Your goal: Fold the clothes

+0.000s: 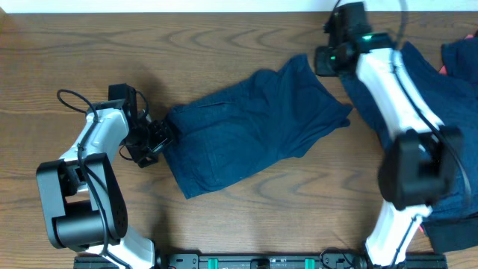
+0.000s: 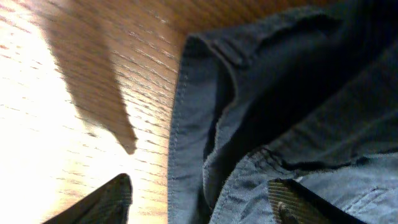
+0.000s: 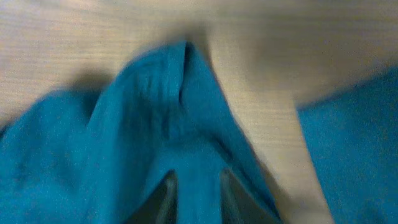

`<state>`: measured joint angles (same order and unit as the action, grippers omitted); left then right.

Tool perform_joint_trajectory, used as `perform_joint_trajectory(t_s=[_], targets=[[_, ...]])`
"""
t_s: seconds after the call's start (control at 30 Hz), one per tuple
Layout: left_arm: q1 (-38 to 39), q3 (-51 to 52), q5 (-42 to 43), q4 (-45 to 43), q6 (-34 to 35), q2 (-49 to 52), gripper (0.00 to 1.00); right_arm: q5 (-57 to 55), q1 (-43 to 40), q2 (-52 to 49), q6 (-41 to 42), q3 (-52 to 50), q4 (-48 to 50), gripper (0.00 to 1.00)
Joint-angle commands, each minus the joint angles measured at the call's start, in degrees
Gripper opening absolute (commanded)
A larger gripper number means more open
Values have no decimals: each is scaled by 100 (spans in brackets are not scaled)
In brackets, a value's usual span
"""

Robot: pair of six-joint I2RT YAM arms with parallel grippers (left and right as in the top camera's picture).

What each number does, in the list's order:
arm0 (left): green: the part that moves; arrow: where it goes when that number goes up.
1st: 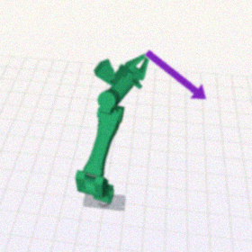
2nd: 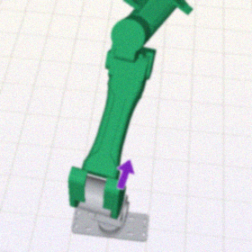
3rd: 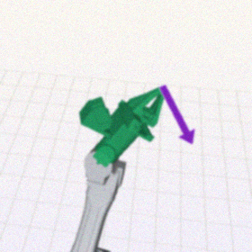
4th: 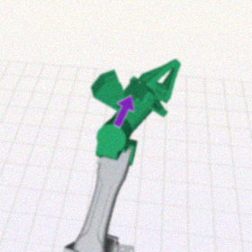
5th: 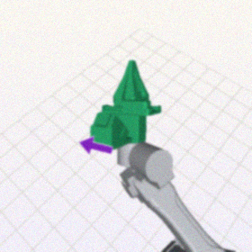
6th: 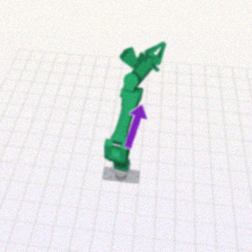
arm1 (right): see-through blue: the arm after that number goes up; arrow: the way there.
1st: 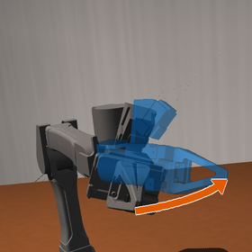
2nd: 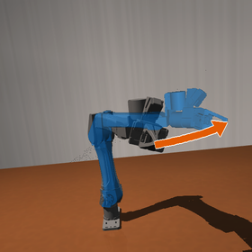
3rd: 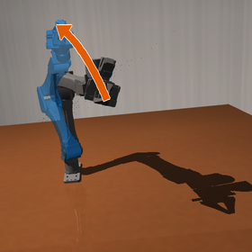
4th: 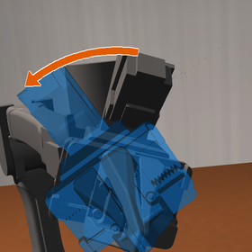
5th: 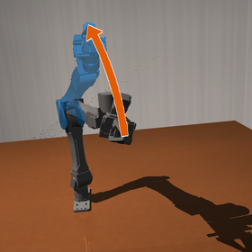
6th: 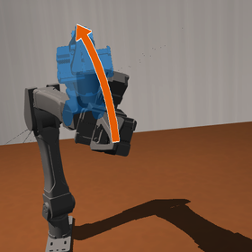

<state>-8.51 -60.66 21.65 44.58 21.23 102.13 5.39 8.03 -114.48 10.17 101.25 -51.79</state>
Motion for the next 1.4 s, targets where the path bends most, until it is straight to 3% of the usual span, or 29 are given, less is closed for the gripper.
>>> perform_joint_trajectory(t_s=[0.0,0.17,0.63,0.7,0.8,1.03,1.13,1.23,1.37], targets=[[9,57,584,-70,-129,44,75,13,20,400,28,22,-754,13],[7,55,1231,-518,-339,-2,76,90,94,236,28,-302,-1585,10],[9,55,1224,-1250,-289,-122,75,105,334,-57,28,-2780,975,10],[7,55,1226,-1185,-269,-122,71,107,334,-59,31,-2977,1244,12],[7,55,1226,-1051,-269,-122,65,105,332,-63,31,-3091,1355,13],[-52,-114,1193,-723,-205,-264,65,105,328,-63,31,-3121,1416,14],[-140,-164,739,-715,-203,-442,78,105,328,-63,31,-3121,1421,14],[-188,-162,247,-763,-219,-702,83,105,328,-63,31,-3121,1453,15],[-179,-160,227,-977,-297,-782,83,105,328,-63,33,-3121,1493,15]])
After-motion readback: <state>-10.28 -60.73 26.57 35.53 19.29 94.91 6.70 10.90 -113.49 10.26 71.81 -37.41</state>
